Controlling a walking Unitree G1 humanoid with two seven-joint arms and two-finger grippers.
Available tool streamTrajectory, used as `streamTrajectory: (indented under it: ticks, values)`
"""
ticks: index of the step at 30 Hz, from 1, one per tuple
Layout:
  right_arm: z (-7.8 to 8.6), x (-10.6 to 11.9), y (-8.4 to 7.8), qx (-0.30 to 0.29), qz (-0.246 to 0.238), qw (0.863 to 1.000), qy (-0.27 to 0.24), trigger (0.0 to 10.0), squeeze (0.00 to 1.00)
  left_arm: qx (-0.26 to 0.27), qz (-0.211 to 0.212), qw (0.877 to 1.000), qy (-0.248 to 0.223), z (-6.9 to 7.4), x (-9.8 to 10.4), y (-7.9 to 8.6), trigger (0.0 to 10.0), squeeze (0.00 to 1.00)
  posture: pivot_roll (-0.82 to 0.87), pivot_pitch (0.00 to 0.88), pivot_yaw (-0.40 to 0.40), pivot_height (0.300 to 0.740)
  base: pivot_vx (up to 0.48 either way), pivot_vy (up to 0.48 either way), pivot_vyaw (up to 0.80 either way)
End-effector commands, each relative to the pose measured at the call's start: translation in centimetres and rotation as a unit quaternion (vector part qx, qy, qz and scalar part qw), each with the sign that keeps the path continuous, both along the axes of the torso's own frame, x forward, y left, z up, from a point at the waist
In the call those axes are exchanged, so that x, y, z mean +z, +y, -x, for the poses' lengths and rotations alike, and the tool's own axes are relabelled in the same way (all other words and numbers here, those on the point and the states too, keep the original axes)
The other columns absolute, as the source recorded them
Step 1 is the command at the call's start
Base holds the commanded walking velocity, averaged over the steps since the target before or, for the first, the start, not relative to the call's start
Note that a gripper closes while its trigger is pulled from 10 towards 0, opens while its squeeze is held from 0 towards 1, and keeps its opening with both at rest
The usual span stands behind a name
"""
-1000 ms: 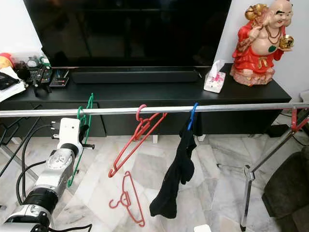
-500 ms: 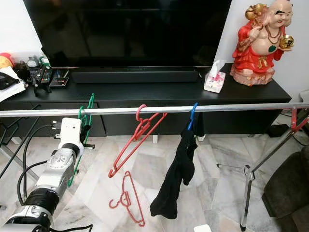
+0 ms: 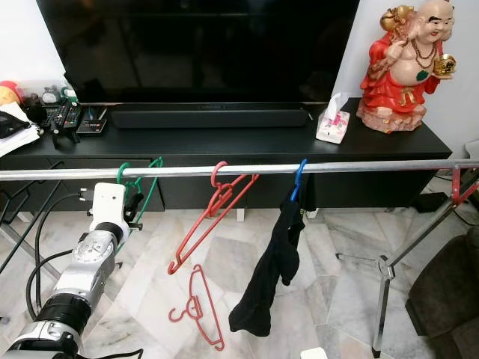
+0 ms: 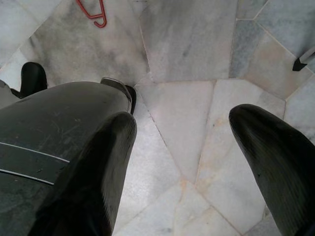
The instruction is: Hang hanger
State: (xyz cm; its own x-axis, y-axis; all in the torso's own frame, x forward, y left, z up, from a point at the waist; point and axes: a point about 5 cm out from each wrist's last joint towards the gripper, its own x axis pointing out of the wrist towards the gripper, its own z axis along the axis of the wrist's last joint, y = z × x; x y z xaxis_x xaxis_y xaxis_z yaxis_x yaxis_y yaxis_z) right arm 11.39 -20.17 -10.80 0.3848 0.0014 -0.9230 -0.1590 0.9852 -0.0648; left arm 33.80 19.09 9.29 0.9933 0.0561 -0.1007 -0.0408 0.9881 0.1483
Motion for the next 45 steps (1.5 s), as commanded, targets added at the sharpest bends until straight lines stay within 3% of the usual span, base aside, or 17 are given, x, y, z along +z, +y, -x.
streamTrajectory:
  ticks: [1,7,18,21,24,28,29,30,32,35,37,39,40,42,43,44,45]
  values:
    - [0.2,-0.1,0.1,-0.002,-0.003,1.0,0.004,10.0,0.0,0.007,0.01,1.0,-0.01,0.1,0.4,0.2,10.0,0.87,-0.06,0.0,-0.037,0.74,0.0,0.0,0.0]
    - [0.2,-0.1,0.1,-0.003,-0.004,1.0,0.003,10.0,0.0,-0.001,0.009,1.0,-0.015,1.2,0.4,0.5,10.0,1.0,-0.06,0.0,-0.035,0.74,0.0,0.0,0.0]
    - [0.2,-0.1,0.1,-0.001,-0.005,1.0,0.004,10.0,0.0,-0.001,0.008,0.998,-0.06,4.3,2.3,1.9,10.0,1.0,-0.05,0.0,-0.034,0.74,0.0,0.0,0.0]
    - [0.2,-0.1,0.1,0.0,-0.005,1.0,0.004,10.0,0.0,-0.014,0.029,0.996,-0.088,6.0,2.8,2.0,10.0,1.0,-0.05,0.0,-0.035,0.74,0.0,0.0,0.0]
    - [0.2,-0.1,0.2,0.0,-0.006,1.0,0.004,10.0,0.0,-0.022,0.019,0.996,-0.088,7.5,2.2,2.1,10.0,1.0,-0.04,0.0,-0.035,0.74,0.0,0.0,0.0]
    - [0.2,-0.1,0.1,-0.001,-0.005,1.0,0.003,10.0,0.0,-0.05,-0.028,0.997,-0.055,9.8,0.8,2.1,10.0,1.0,-0.05,0.0,-0.032,0.74,0.0,0.0,0.0]
    - [0.2,-0.1,0.1,-0.002,-0.005,1.0,0.003,10.0,0.0,-0.092,-0.075,0.992,-0.036,10.8,0.3,1.7,10.0,1.0,-0.04,0.0,-0.032,0.74,0.0,0.0,0.0]
    - [0.2,-0.1,0.1,-0.002,-0.005,1.0,0.003,10.0,0.0,-0.105,-0.086,0.991,-0.019,11.5,-0.2,1.7,10.0,1.0,-0.04,0.0,-0.033,0.74,0.0,0.0,0.0]
    - [0.2,-0.1,0.1,-0.003,-0.004,1.0,0.003,10.0,0.0,-0.113,-0.091,0.989,-0.006,12.0,-0.6,1.8,10.0,1.0,-0.04,0.0,-0.033,0.74,0.0,0.0,0.0]
    - [0.2,-0.1,0.0,-0.001,-0.004,1.0,0.004,10.0,0.0,-0.123,-0.086,0.987,0.055,13.4,-2.6,2.6,10.0,0.98,-0.04,0.0,-0.034,0.74,0.0,0.0,0.0]
    - [0.2,-0.1,0.0,0.0,-0.004,1.0,0.004,10.0,0.0,-0.126,-0.089,0.984,0.092,14.2,-4.0,3.2,10.0,0.92,-0.04,0.0,-0.034,0.74,0.0,0.0,0.0]
    - [0.2,-0.1,0.1,0.001,-0.005,1.0,0.004,10.0,0.0,-0.138,-0.108,0.977,0.122,15.0,-5.3,3.5,10.0,0.69,-0.03,0.0,-0.033,0.74,0.0,0.0,0.0]
    - [0.2,-0.1,0.1,0.001,-0.005,1.0,0.004,10.0,0.0,-0.147,-0.11,0.973,0.139,15.4,-6.0,3.5,10.0,0.51,-0.04,0.0,-0.033,0.74,0.0,0.0,0.0]
    - [0.2,-0.1,0.1,0.001,-0.005,1.0,0.003,10.0,0.0,-0.178,-0.109,0.96,0.188,16.6,-7.7,3.3,10.0,0.0,-0.04,0.0,-0.03,0.74,0.0,0.0,0.0]
    - [0.2,-0.1,0.1,0.001,-0.005,1.0,0.003,10.0,0.0,-0.19,-0.11,0.953,0.209,17.1,-8.4,3.1,10.0,0.0,-0.04,0.0,-0.03,0.74,0.0,0.0,0.0]
    - [0.2,-0.1,0.1,0.001,-0.004,1.0,0.004,10.0,0.0,-0.214,-0.116,0.937,0.252,18.1,-9.9,2.9,10.0,0.0,-0.04,0.0,-0.028,0.74,0.0,0.0,0.0]
    - [0.2,-0.1,0.1,0.001,-0.004,1.0,0.004,10.0,0.0,-0.218,-0.119,0.933,0.259,18.4,-10.2,2.9,10.0,0.0,-0.04,0.0,-0.028,0.74,0.0,0.0,0.0]
